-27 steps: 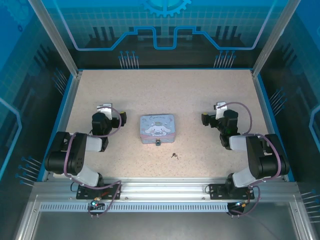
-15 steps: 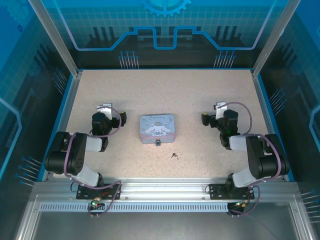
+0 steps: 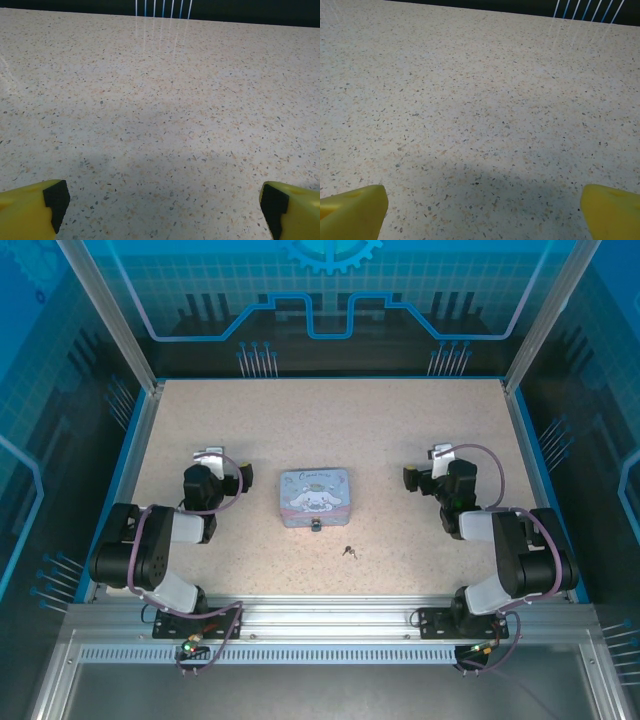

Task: Unlock a padlock with a key

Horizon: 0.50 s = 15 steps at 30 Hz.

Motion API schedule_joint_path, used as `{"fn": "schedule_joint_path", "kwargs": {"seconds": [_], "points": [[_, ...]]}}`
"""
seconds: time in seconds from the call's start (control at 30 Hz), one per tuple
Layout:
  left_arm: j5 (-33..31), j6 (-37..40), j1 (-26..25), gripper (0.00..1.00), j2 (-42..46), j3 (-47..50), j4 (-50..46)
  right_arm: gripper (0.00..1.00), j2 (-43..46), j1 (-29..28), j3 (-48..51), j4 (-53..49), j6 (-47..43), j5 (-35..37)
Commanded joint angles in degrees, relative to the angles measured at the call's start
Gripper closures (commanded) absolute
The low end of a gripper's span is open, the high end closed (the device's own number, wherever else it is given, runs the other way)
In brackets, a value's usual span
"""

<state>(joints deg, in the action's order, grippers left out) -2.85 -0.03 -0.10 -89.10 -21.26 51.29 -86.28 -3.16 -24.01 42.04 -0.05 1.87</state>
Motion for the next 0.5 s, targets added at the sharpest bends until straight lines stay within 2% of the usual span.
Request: {"fn": "schedule_joint_path", "kwargs": {"seconds": [0.0,0.17,0.23,0.33,0.4,0.47], "points": [[1.8,-0.2,0.8,0.01,0.3,-1.3,-0.2,0.00,0.1,1.4,-1.0,0.7,0.1,-2.0],[4.1,-0.3,1.4,0.01,0.8,-1.2,-0.2,0.00,0.4,1.1,-0.4,1.6,0.3,-1.2],[4.7,0.0,1.3,0.01,3.5,-2.3,-4.2,0.00,3.8,0.5,-0.7,-1.6,-0.3,-0.6],[1.5,-1.0,1.4,0.01,8.4,-5.5,-14.1,0.00,10.7,-0.8,-5.7,-16.5,0.7,1.7],[2.2,-0.6,1.3,0.01,10.4,-7.6,-18.9,0.00,13.6,-0.6,-10.6,-26.9,5.2,3.2],[1.8,-2.3,1.2,0.01,12.5,-10.0,-23.8,0.00,15.5,-0.4,-15.8,-37.6,13.5,9.0]]}}
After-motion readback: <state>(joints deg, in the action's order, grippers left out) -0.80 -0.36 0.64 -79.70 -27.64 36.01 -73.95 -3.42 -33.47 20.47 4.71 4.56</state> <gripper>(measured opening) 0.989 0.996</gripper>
